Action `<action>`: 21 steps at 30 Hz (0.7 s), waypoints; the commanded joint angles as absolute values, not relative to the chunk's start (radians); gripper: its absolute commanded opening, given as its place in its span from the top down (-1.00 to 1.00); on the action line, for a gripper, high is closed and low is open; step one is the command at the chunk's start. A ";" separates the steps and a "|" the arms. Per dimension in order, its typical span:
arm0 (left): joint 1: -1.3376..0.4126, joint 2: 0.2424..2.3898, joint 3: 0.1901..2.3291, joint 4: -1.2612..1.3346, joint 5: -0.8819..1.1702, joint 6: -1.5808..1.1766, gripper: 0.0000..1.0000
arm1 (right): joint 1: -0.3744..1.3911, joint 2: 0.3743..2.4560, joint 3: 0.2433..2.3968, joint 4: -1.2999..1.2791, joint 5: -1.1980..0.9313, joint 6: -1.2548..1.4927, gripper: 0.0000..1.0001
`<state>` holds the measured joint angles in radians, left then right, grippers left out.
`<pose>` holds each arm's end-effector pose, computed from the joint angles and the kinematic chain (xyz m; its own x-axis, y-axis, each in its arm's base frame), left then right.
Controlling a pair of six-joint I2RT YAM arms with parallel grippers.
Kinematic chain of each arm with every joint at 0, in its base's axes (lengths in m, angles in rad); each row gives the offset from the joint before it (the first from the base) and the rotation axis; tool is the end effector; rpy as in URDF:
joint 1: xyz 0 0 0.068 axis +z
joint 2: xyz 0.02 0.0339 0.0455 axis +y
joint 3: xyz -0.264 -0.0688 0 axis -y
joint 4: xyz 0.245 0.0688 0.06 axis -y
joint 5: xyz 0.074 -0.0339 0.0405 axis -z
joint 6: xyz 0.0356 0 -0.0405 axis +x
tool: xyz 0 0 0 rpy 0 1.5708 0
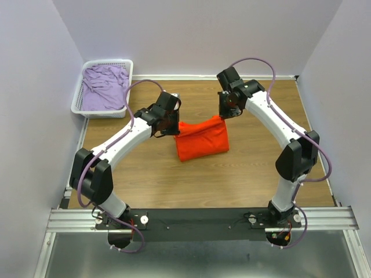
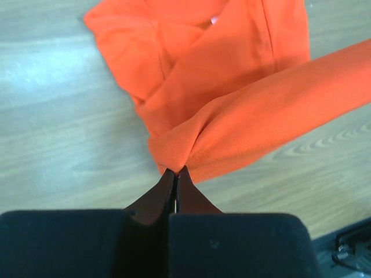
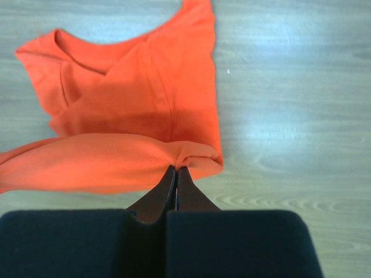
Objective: Fold and stack the t-shirts
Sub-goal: Fold the tshirt
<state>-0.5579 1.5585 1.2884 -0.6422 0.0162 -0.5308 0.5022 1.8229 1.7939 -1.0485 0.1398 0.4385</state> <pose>0.2847 -0.1783 0.2833 -0.8509 -0.0656 -0.5212 0.1241 0.9390 -0.3208 0.3392 0.1806 0.3258 -0.8768 -0.0018 -0.4808 -0.0514 0.9946 0.0899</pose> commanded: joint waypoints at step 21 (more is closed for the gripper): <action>-0.495 1.786 1.239 -0.313 -0.113 -0.488 0.73 | 0.472 2.062 1.792 -0.749 0.216 0.368 0.80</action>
